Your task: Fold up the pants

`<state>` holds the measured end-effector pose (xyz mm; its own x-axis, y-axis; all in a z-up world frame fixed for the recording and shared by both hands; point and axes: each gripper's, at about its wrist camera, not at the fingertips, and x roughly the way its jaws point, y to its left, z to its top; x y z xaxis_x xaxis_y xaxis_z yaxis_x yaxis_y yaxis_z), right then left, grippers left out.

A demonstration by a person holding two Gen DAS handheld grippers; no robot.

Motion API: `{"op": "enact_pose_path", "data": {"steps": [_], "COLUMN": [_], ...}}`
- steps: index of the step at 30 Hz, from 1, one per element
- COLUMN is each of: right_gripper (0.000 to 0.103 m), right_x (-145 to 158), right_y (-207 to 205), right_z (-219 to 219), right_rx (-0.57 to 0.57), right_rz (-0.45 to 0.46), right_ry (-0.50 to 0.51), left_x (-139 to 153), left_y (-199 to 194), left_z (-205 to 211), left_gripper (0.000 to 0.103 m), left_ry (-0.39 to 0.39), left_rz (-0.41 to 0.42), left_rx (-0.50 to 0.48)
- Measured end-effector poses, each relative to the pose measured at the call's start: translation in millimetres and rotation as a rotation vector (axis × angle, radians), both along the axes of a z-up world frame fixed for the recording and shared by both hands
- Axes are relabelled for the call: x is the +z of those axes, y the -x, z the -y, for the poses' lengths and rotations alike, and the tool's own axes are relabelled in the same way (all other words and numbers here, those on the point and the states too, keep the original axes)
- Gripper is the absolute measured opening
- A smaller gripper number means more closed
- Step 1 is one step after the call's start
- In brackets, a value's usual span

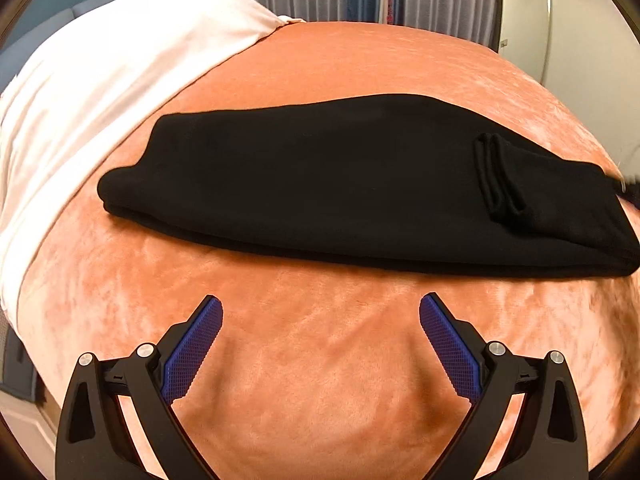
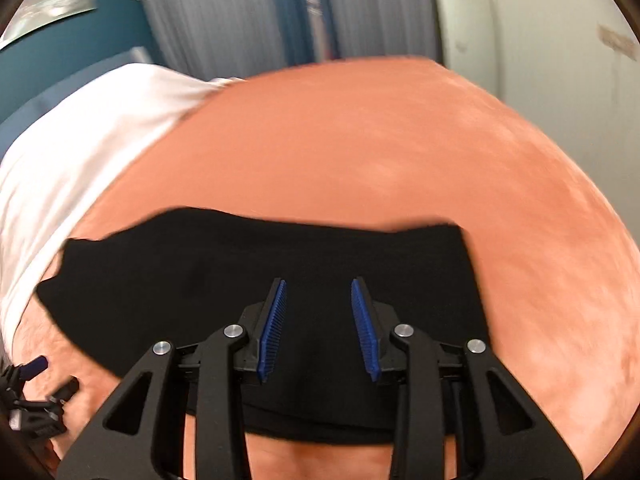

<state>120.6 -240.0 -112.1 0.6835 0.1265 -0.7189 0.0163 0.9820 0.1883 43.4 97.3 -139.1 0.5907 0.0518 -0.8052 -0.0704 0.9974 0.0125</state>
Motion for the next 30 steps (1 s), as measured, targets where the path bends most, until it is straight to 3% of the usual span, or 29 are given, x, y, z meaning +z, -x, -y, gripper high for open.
{"op": "enact_pose_path", "data": {"steps": [5, 10, 12, 14, 15, 19, 21, 22, 23, 24, 29, 30], "right_gripper": [0.034, 0.034, 0.033, 0.032, 0.019, 0.013, 0.019, 0.026, 0.052, 0.066, 0.065, 0.056], "right_x": [-6, -25, -32, -34, -36, -38, -30, -28, -26, -28, -44, -46], "right_y": [-1, -14, -24, -43, -51, -66, -56, -53, -46, -33, -22, -24], "right_z": [-56, -151, -164, -163, -158, -165, -170, -166, -166, -167, -183, -186], "right_rx": [0.195, 0.407, 0.393, 0.345, 0.329, 0.309, 0.311, 0.316, 0.312, 0.312, 0.378, 0.383], "right_rz": [-0.002, 0.037, 0.053, 0.047, 0.031, 0.022, 0.054, 0.061, 0.070, 0.086, 0.043, 0.041], "right_ry": [0.055, 0.343, 0.400, 0.386, 0.354, 0.353, 0.350, 0.334, 0.331, 0.331, 0.406, 0.415], "left_x": [0, 2, 2, 1, 1, 0, 1, 1, 1, 0, -6, -7], "left_y": [2, 10, 10, 9, 9, 8, 9, 9, 10, 10, 11, 12], "left_z": [7, 4, 1, -5, -7, -17, -21, -23, -26, -29, -41, -42], "left_gripper": [0.097, 0.098, 0.097, 0.097, 0.097, 0.097, 0.097, 0.097, 0.097, 0.097, 0.097, 0.097], "left_ry": [0.022, 0.011, 0.009, 0.012, 0.012, 0.027, 0.026, 0.025, 0.027, 0.034, 0.059, 0.061], "left_rz": [0.000, 0.004, 0.001, 0.000, 0.000, -0.001, 0.001, 0.002, 0.003, 0.004, -0.006, -0.006], "left_rx": [0.000, -0.006, 0.000, 0.004, 0.007, 0.014, 0.014, 0.017, 0.019, 0.034, 0.058, 0.058]}}
